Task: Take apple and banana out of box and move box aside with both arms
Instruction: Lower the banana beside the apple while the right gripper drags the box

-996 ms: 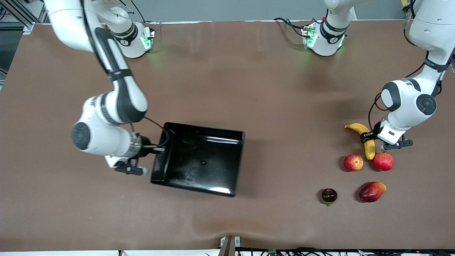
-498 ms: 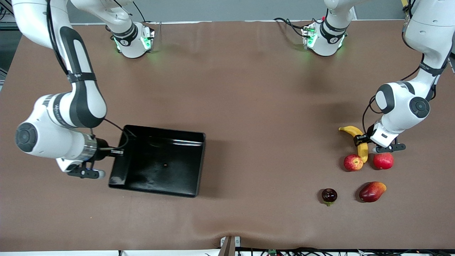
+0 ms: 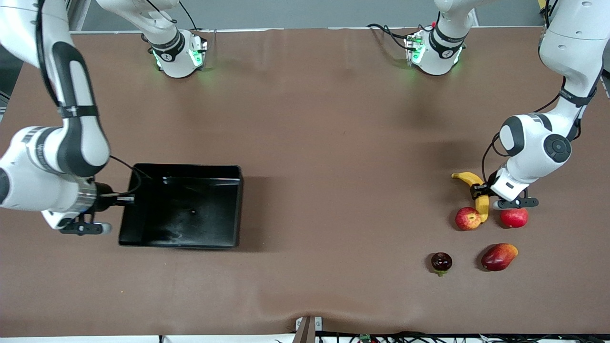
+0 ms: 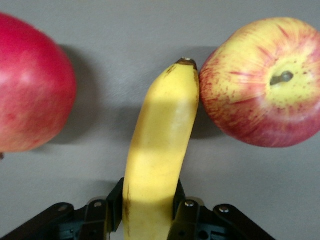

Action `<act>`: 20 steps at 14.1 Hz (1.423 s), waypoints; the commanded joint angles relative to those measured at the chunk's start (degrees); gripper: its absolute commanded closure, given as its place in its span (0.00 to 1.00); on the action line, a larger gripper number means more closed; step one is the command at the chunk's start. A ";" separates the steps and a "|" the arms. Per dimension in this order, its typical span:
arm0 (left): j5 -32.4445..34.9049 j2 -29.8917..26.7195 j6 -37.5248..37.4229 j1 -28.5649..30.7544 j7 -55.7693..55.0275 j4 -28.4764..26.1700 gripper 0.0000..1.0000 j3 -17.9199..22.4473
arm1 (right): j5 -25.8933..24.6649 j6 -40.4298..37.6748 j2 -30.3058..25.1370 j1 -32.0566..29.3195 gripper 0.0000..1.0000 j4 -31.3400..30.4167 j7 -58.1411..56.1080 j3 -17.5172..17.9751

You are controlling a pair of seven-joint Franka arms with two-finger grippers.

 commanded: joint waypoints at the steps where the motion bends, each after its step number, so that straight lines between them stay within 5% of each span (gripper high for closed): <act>1: 0.92 1.38 0.00 0.11 1.40 1.71 1.00 0.01 | -0.44 -0.47 -2.57 -3.85 1.00 -2.45 -5.04 0.67; 9: 0.84 2.35 -0.18 0.55 2.98 2.24 1.00 0.10 | -1.41 -1.26 -1.95 -7.99 1.00 -3.85 -14.90 -3.98; 17: 0.84 2.35 -0.36 3.27 7.03 2.07 1.00 0.27 | -1.41 -0.65 -0.72 -11.68 1.00 -5.52 -16.66 -4.34; 18: 0.84 2.35 -0.36 3.27 6.94 2.16 0.94 0.19 | -1.50 -0.65 -0.63 -11.60 1.00 -5.52 -16.49 -4.34; 19: 0.84 2.35 -0.36 3.27 6.59 2.33 0.56 0.19 | -1.50 -0.47 -0.11 -11.60 1.00 -5.44 -16.40 -4.34; 20: 0.84 2.26 -0.36 3.19 6.42 2.33 0.01 0.10 | -1.41 -0.12 0.59 -11.60 1.00 -5.35 -16.40 -4.34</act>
